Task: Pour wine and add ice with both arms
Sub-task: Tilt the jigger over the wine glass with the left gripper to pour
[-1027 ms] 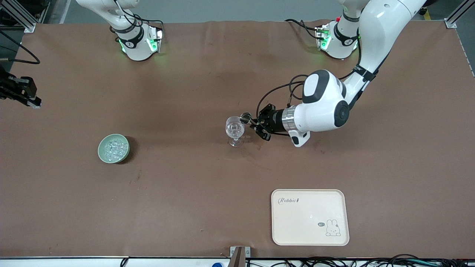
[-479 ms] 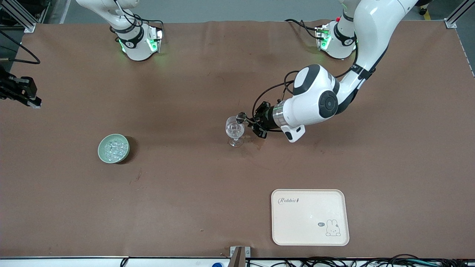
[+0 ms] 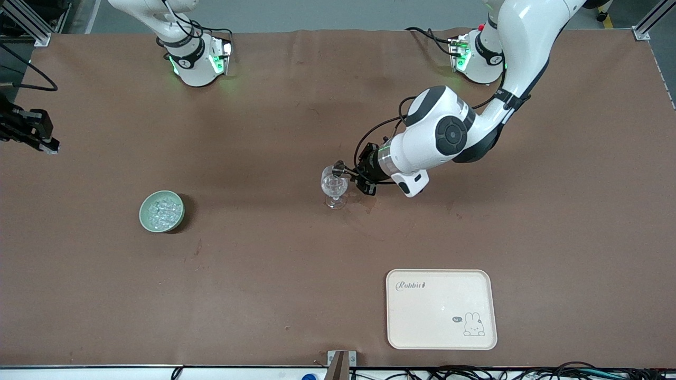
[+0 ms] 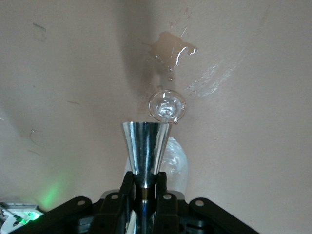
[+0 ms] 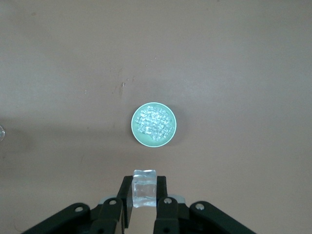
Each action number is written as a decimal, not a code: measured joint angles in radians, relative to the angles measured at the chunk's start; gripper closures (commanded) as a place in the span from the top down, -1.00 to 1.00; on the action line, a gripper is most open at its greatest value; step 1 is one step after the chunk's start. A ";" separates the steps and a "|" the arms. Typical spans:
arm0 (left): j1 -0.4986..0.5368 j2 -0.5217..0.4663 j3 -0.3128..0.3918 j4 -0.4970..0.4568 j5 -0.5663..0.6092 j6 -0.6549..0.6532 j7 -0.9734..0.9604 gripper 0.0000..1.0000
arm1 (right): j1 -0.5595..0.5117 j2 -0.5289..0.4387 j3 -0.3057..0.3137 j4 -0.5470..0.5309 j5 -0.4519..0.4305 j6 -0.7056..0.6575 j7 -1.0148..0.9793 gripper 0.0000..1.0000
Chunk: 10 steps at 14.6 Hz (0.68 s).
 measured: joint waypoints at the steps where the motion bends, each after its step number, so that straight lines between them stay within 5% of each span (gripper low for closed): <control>1: -0.001 0.000 0.000 0.001 0.006 0.000 -0.003 -0.99 | 0.000 0.001 0.000 0.000 0.000 0.000 0.000 -0.89; 10: -0.024 0.000 0.002 0.000 0.090 -0.002 -0.090 -0.99 | 0.000 0.007 0.000 0.000 0.000 -0.003 0.000 -0.89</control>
